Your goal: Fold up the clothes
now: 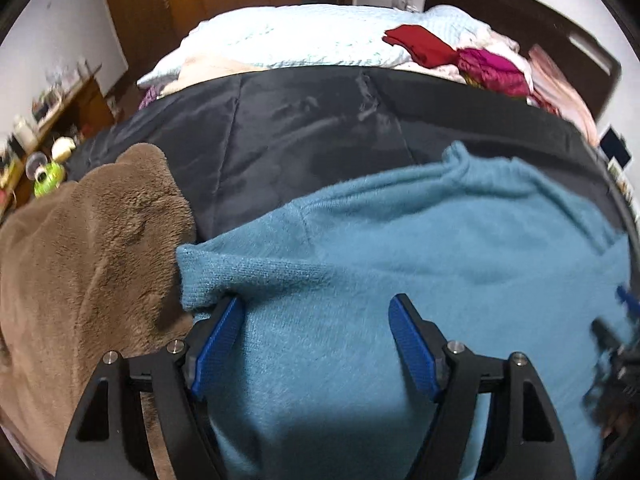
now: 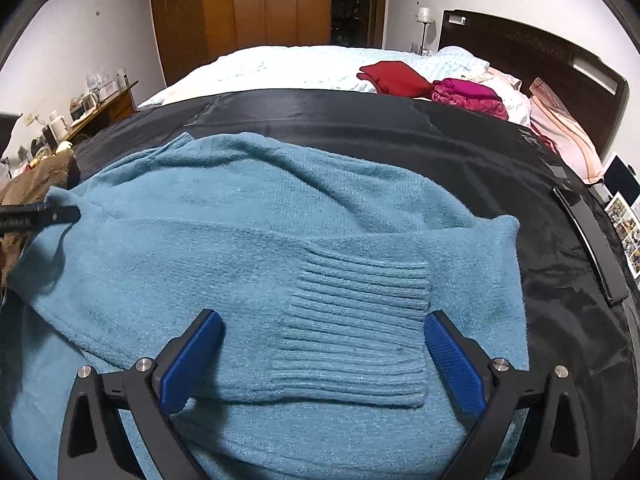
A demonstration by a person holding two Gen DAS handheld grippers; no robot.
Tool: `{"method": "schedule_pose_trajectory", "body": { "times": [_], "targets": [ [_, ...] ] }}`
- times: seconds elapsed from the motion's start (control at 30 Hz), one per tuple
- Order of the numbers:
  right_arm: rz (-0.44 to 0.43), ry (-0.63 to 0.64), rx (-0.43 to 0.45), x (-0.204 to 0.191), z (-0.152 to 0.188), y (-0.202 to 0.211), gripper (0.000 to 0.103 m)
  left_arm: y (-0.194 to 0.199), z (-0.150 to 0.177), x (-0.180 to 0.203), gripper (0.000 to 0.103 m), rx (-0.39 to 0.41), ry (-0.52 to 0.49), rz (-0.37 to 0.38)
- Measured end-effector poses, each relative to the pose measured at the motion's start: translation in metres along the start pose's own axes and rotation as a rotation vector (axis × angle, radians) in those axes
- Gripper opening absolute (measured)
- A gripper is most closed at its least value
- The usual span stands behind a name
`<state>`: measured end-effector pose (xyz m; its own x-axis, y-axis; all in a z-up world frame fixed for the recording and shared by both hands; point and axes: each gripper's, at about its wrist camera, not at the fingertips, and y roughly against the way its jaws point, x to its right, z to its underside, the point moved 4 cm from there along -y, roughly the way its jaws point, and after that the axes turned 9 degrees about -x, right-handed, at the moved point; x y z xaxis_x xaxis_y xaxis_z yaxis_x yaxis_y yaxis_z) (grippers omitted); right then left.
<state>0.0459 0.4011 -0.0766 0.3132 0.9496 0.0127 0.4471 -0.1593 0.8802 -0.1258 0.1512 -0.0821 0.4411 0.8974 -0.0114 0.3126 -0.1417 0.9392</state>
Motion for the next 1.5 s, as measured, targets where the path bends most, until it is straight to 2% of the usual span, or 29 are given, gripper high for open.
{"method": "schedule_pose_trajectory", "body": {
  "times": [0.27,0.37,0.5,0.6,0.67,0.77,0.87,0.97,1.13,1.27,1.37,1.43,1.5],
  "targets": [
    [0.001,-0.013,0.001,0.003,0.001,0.0,0.102,0.009,0.014,-0.004,0.079,0.025,-0.011,-0.044],
    [0.0,-0.017,0.003,0.004,0.001,0.0,0.102,0.028,0.024,0.005,0.079,0.066,-0.033,-0.085],
    [-0.006,-0.051,0.036,0.009,0.003,0.01,0.102,0.05,0.043,0.017,0.081,0.114,-0.069,-0.061],
    [-0.028,-0.068,0.058,0.011,0.006,0.027,0.102,0.039,0.051,0.021,0.081,0.08,-0.079,-0.056],
    [-0.013,-0.044,0.03,0.008,0.011,0.031,0.102,0.028,0.053,0.021,0.081,0.05,-0.08,-0.059],
    [0.029,0.012,-0.034,0.006,0.018,0.019,0.102,0.02,0.054,0.016,0.083,0.047,-0.05,-0.035],
    [-0.016,0.004,-0.025,0.012,0.022,0.014,0.102,0.014,0.053,0.01,0.087,0.045,-0.025,-0.011],
    [-0.015,0.014,-0.008,0.011,0.023,0.014,0.102,0.016,0.055,0.007,0.087,0.039,-0.017,0.008],
    [-0.002,-0.018,0.015,0.014,0.029,0.028,0.102,0.033,0.068,0.011,0.087,0.052,-0.035,-0.007],
    [-0.027,-0.08,0.066,0.021,0.025,0.05,0.102,0.043,0.07,0.017,0.088,0.082,-0.043,-0.012],
    [-0.037,-0.088,0.039,0.018,0.019,0.043,0.102,0.036,0.066,0.019,0.088,0.074,-0.039,-0.05],
    [-0.023,-0.058,-0.023,0.01,0.023,0.023,0.102,0.026,0.066,0.018,0.088,0.06,-0.037,-0.061],
    [0.0,-0.036,-0.007,0.008,0.025,0.016,0.103,0.022,0.066,0.015,0.091,0.072,-0.025,-0.054]
  ]
}}
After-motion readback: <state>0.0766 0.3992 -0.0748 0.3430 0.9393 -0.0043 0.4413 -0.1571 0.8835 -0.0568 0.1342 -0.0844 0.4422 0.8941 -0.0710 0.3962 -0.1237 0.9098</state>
